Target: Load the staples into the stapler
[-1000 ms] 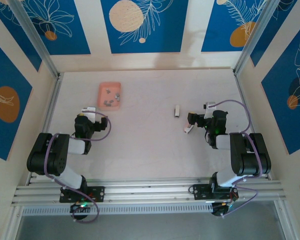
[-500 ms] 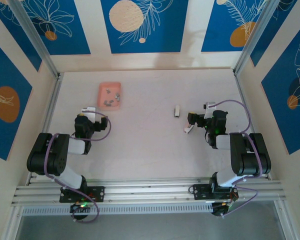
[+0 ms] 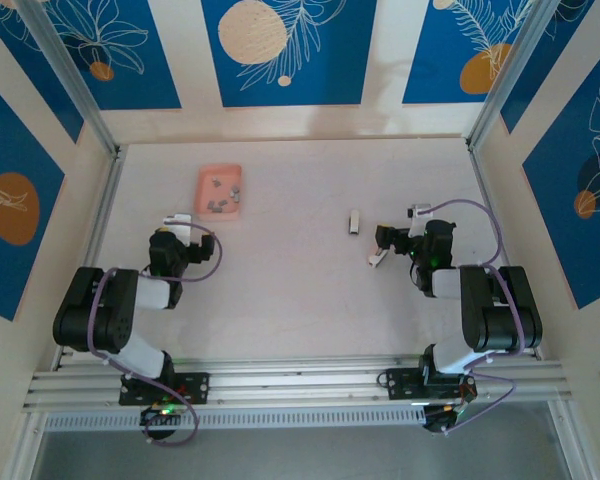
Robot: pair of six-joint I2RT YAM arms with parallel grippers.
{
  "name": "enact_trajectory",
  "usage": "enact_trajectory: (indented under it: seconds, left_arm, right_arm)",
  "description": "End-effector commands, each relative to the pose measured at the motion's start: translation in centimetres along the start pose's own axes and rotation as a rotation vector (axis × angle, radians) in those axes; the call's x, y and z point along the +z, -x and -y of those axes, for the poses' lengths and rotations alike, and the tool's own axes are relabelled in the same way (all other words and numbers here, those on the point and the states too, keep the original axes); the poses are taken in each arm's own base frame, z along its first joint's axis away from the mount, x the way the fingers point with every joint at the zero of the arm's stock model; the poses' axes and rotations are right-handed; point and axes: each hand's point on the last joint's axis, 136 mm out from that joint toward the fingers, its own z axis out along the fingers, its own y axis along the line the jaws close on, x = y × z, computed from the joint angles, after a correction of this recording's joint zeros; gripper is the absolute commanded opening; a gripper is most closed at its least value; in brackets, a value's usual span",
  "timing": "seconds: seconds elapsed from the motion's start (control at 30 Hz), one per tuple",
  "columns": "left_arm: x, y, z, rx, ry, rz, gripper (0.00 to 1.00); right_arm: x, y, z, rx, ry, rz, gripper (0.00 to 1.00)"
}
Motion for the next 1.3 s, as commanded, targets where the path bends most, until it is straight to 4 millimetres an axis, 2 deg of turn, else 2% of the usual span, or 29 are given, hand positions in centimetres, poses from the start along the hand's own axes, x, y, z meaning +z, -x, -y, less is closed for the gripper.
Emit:
enact_trajectory:
  seconds: [0.0, 0.13, 0.23, 0.37, 0.53, 0.77, 0.97, 1.1, 1.27]
  left_arm:
    - [-0.6, 3.2, 0.0, 0.018, -0.015, 0.042, 0.93]
    - [-1.8, 5.4, -0.1, -0.033, -0.017, -0.016, 0.88]
    - [-2.4, 6.6, 0.9, -0.096, -0.080, -0.083, 0.84]
    - [-2.2, 7.8, 3.0, -0.166, -0.196, -0.220, 0.79]
    - [-0.9, 8.9, 5.6, -0.182, -0.309, -0.431, 0.74]
    - [2.4, 7.3, 8.4, -0.102, -0.387, -0.655, 0.69]
    - [5.5, 6.5, 10.6, -0.020, -0.396, -0.734, 0.70]
    - [8.0, 6.1, 10.6, 0.028, -0.342, -0.748, 0.72]
    - [10.3, 4.3, 11.0, 0.038, -0.335, -0.812, 0.71]
  right_arm:
    - [-0.9, 4.0, 0.4, 0.024, -0.037, 0.026, 0.99]
    - [-3.0, 6.9, -1.4, 0.026, 0.021, 0.023, 0.99]
    - [-4.8, 8.3, -3.7, 0.073, 0.088, -0.021, 0.99]
    - [-7.1, 8.6, -7.4, 0.163, 0.180, -0.094, 0.99]
    - [-8.4, 6.3, -11.3, 0.301, 0.298, -0.127, 0.99]
    - [-8.2, 2.8, -14.6, 0.314, 0.360, -0.234, 0.99]
    - [-7.6, 1.4, -16.6, 0.288, 0.387, -0.310, 0.99]
    - [-7.0, 0.9, -17.5, 0.263, 0.391, -0.339, 0.99]
    - [-6.6, 0.6, -18.3, 0.236, 0.394, -0.358, 0.99]
